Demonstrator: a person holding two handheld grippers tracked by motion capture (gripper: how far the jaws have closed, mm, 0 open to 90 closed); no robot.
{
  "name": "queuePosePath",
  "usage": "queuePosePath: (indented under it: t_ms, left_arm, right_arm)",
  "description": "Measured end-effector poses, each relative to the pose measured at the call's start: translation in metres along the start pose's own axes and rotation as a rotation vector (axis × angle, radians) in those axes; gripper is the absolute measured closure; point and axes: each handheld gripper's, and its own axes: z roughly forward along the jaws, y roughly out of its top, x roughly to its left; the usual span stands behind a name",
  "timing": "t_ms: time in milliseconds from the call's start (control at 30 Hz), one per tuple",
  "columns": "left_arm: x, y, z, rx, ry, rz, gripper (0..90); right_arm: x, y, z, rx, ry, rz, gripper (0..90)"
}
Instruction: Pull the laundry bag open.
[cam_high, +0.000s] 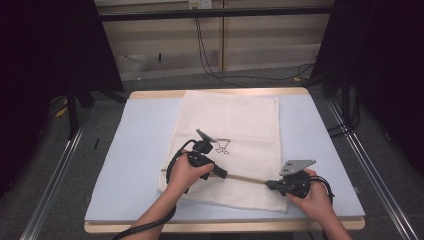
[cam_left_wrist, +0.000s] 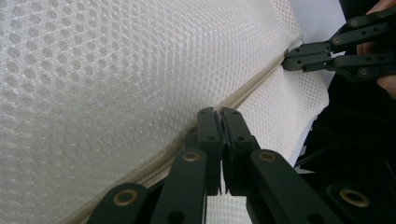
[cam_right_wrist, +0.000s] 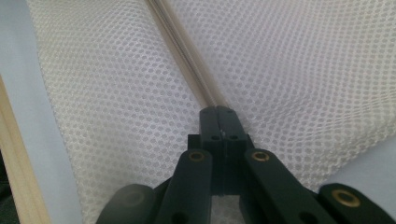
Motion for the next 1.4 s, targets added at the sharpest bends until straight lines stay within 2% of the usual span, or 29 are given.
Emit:
queuePosePath:
  t_ms: [33, 100, 133, 167, 200, 267, 300, 400, 433, 467, 567, 733, 767, 1067, 1100, 1200, 1267, 1333, 1367, 1400]
  left_arm:
    - [0.000, 0.000, 0.000, -0.002, 0.018, 0.000, 87.6]
    - [0.004, 0.000, -0.002, 0.002, -0.021, 0.004, 87.6]
    - [0.003, -0.001, -0.003, -0.007, 0.011, -0.007, 87.6]
    - [0.003, -0.001, -0.004, -0.004, 0.023, -0.007, 87.6]
    - [0.005, -0.001, -0.007, 0.017, 0.017, 0.001, 87.6]
    - [0.011, -0.001, -0.011, 0.037, 0.008, 0.041, 87.6]
    - [0.011, -0.001, -0.013, 0.031, 0.016, 0.041, 87.6]
    - [0.012, -0.002, -0.017, 0.038, 0.023, 0.030, 87.6]
    - [0.014, -0.002, -0.017, 0.036, 0.003, 0.031, 87.6]
    - [0.015, -0.003, -0.018, 0.033, 0.018, 0.035, 87.6]
    - [0.016, -0.004, -0.018, 0.030, -0.010, 0.013, 87.6]
    - [0.017, -0.003, -0.018, 0.037, -0.003, 0.026, 87.6]
    - [0.014, -0.004, -0.016, 0.008, -0.005, -0.013, 87.6]
    - [0.016, -0.004, -0.017, 0.011, -0.015, -0.017, 87.6]
    - [0.015, -0.004, -0.017, 0.008, 0.003, -0.026, 87.6]
    - [0.019, -0.005, -0.018, 0.015, -0.024, -0.029, 87.6]
    - [0.019, -0.005, -0.019, 0.022, -0.014, -0.011, 87.6]
    - [0.018, -0.004, -0.018, 0.011, -0.016, -0.027, 87.6]
    - [0.017, -0.004, -0.018, -0.001, -0.002, -0.037, 87.6]
    - [0.020, -0.004, -0.020, 0.007, -0.002, -0.024, 87.6]
  right_arm:
    - [0.000, 0.000, 0.000, 0.002, -0.003, -0.003, 90.0]
    - [0.000, 0.000, 0.000, 0.003, -0.005, -0.004, 90.0]
    - [0.000, 0.000, 0.000, -0.002, 0.004, -0.001, 90.0]
    - [0.000, 0.000, 0.000, 0.001, 0.002, 0.003, 90.0]
    - [0.000, 0.000, 0.000, 0.001, 0.004, 0.003, 90.0]
    - [-0.001, 0.000, 0.000, 0.000, 0.007, 0.001, 90.0]
    - [-0.001, 0.000, 0.000, 0.000, 0.008, 0.000, 90.0]
    - [-0.001, 0.000, 0.000, 0.003, 0.004, 0.003, 90.0]
    - [-0.001, 0.000, 0.000, 0.000, 0.007, -0.001, 90.0]
    - [0.000, 0.000, 0.000, 0.004, -0.001, -0.003, 90.0]
    - [0.000, 0.000, 0.000, 0.000, 0.006, 0.000, 90.0]
    - [-0.001, 0.000, 0.000, -0.001, 0.000, 0.002, 90.0]
    - [-0.001, 0.000, 0.000, -0.001, 0.001, 0.001, 90.0]
    - [-0.001, 0.000, 0.000, -0.001, 0.002, 0.005, 90.0]
    - [-0.001, 0.000, 0.000, -0.001, 0.002, 0.004, 90.0]
    - [-0.001, 0.000, 0.000, 0.000, 0.002, 0.003, 90.0]
    - [-0.001, 0.000, 0.000, 0.002, 0.005, 0.003, 90.0]
    - [-0.001, 0.000, 0.000, 0.002, 0.006, 0.004, 90.0]
    - [-0.002, 0.000, 0.000, 0.003, 0.005, 0.004, 90.0]
    - [-0.002, 0.000, 0.000, 0.002, 0.005, 0.004, 90.0]
